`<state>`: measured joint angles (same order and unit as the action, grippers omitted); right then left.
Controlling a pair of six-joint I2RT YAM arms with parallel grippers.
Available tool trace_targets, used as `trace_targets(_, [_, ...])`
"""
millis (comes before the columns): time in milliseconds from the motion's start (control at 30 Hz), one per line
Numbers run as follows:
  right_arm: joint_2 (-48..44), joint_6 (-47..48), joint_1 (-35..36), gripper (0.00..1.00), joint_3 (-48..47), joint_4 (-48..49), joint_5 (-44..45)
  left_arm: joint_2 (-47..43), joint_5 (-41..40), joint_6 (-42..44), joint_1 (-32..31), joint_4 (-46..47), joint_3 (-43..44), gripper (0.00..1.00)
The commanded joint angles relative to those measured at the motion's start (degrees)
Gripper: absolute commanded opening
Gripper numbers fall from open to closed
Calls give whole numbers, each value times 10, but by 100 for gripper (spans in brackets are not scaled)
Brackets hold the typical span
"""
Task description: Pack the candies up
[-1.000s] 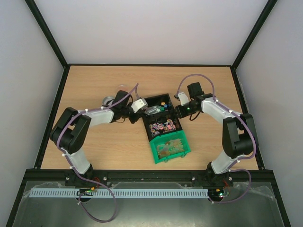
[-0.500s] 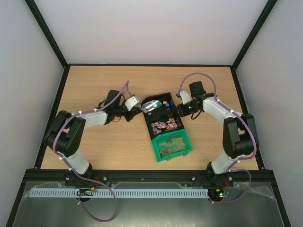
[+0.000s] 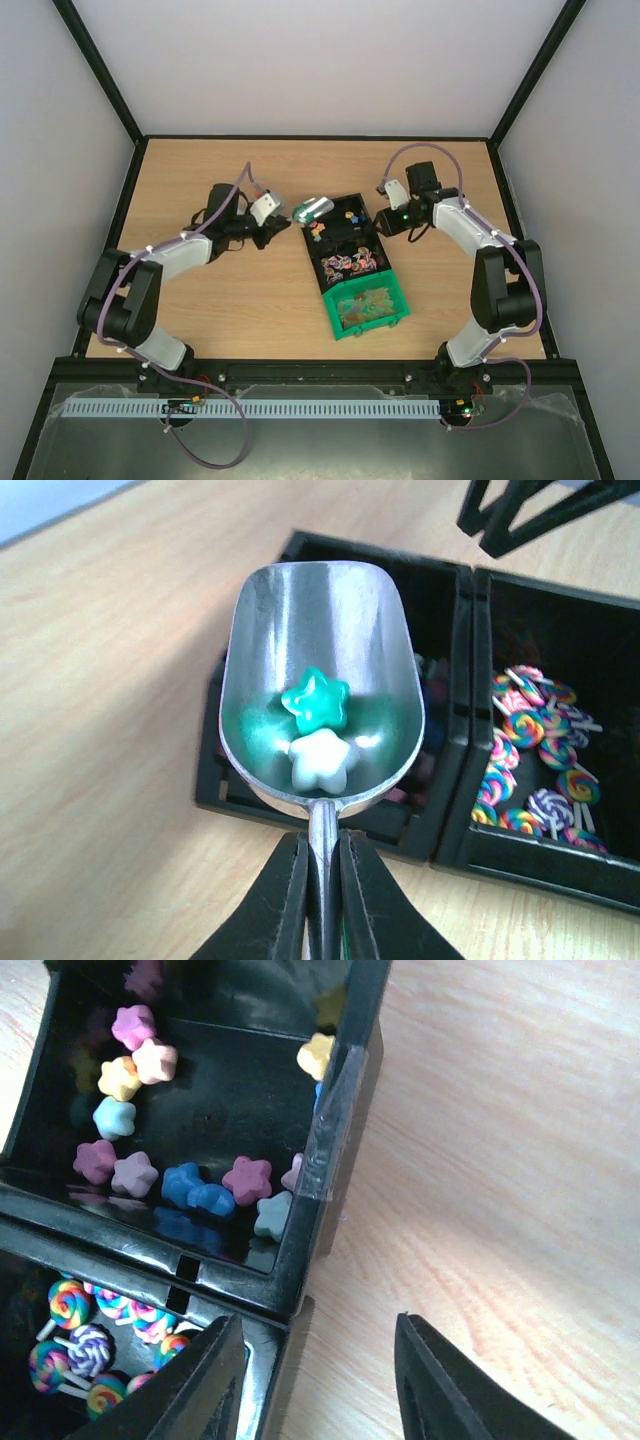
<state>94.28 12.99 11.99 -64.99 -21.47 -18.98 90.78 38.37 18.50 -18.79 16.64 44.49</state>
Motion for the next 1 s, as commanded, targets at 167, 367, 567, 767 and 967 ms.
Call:
trace_targets(167, [-42, -20, 4, 77, -13, -70, -10, -100, 20, 32, 82, -142, 50, 2])
trace_targets(367, [-28, -28, 32, 74, 22, -56, 46, -137, 18, 32, 116, -189, 63, 2])
trace_targets(567, [-7, -25, 42, 55, 26, -41, 57, -122, 13, 72, 159, -297, 108, 2])
trace_targets(767, [19, 6, 42, 40, 5, -39, 78, -100, -8, 108, 197, -361, 143, 2])
trace_targets(967, [62, 28, 42, 28, -45, -39, 86, -55, -32, 150, 230, -448, 207, 2])
